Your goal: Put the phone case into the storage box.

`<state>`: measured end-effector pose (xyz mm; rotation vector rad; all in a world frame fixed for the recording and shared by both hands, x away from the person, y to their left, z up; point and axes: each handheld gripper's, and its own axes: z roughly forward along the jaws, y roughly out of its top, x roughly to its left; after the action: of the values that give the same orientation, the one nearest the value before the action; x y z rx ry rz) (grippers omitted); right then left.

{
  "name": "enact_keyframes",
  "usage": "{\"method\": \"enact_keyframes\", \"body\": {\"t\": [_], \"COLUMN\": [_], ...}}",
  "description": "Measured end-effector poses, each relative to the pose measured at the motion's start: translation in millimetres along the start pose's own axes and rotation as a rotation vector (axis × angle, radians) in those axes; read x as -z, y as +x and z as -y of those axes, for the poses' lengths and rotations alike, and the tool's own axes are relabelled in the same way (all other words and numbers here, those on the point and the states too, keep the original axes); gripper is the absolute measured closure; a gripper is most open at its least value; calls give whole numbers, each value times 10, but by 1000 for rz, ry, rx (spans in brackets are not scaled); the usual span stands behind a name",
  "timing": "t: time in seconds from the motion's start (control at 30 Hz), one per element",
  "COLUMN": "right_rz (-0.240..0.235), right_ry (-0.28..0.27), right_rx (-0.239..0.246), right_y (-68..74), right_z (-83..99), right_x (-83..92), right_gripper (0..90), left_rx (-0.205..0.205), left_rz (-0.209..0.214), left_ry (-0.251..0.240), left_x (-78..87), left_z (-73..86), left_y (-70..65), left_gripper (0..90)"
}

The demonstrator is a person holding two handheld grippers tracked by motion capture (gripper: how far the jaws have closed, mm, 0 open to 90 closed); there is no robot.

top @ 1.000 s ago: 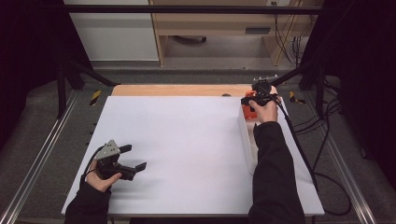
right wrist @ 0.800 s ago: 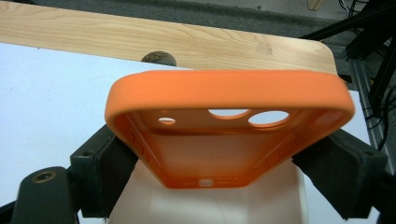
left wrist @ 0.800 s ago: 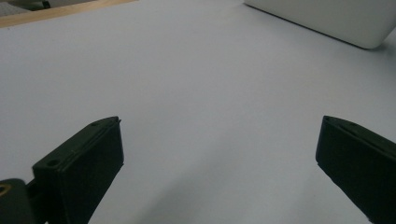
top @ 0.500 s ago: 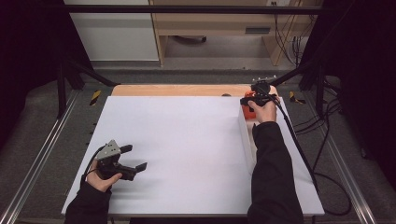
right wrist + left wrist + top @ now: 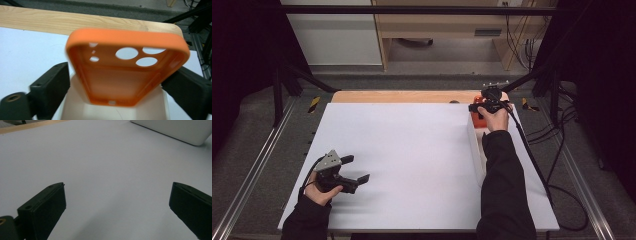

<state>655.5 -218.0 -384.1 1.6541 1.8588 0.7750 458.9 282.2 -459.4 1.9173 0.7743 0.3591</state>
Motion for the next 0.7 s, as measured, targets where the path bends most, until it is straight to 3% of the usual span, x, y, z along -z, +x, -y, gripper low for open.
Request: {"method": "enact_keyframes", "body": {"t": [0.13, 0.33, 0.7], "right_rz": [-8, -14, -57], "right_ry": [2, -36, -99], "right_rx": [1, 1, 35], "right_y": [-6, -19, -15], "right_z": [-2, -12, 12], "right_x": [8, 68, 294], "right_gripper": [26, 14, 10], "left_rx": [1, 0, -2], "left_rz": [1, 3, 3], "left_ry": [2, 3, 4], "left_x": [-5, -10, -13], "left_z": [2, 0, -4], "left_y": [-2, -8, -14], "left_gripper": [3, 3, 3]}}
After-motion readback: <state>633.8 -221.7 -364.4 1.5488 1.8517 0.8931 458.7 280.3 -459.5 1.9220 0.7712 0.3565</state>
